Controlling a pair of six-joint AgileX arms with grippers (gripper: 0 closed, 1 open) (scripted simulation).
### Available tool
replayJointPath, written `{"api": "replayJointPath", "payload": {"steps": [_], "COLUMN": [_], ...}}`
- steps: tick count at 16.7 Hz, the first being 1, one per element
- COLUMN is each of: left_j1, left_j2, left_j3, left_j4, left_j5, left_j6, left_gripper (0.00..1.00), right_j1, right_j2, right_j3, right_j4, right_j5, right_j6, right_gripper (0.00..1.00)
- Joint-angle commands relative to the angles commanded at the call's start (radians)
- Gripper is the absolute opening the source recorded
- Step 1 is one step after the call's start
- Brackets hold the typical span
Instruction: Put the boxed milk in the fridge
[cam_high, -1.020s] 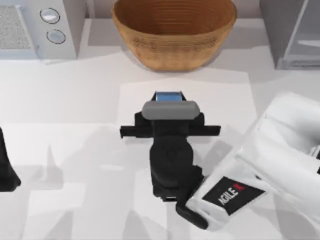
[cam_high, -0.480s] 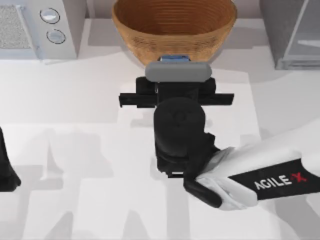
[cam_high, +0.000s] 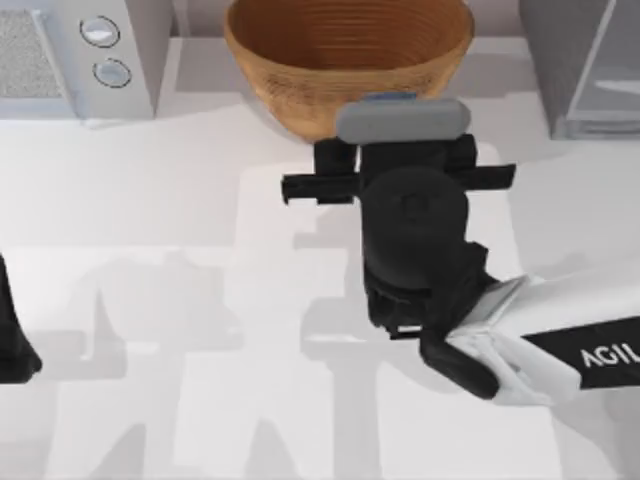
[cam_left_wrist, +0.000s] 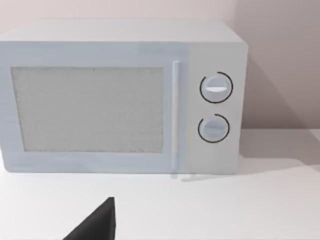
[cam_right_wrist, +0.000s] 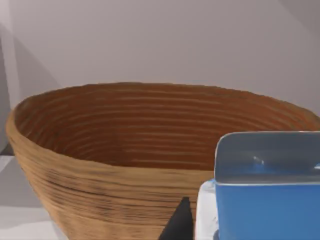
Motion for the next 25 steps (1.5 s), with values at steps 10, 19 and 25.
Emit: {"api": "replayJointPath", "payload": {"steps": [10,19,25], "left_j1": [0.000,0.000,0.000], "left_j2": [0.000,0.000,0.000], "left_j3": [0.000,0.000,0.000], "left_j4": [0.000,0.000,0.000], "left_j5": [0.000,0.000,0.000], "left_j6": [0.000,0.000,0.000], "left_gripper": [1.00,1.00,1.00], "right_j1": [-0.404,-0.804,-0.867], "right_j2": [-0.980,-1.797,-1.893], "right_j3": [-0.402,-0.810,-0.888], "right_j4": [-0.425,-0.856,-0.937], "right_j5": [-0.428,-0.819,-0.883], "right_j6": [-0.015,-0.013,-0.017], "right_gripper": [0.00,0.00,0.00]}}
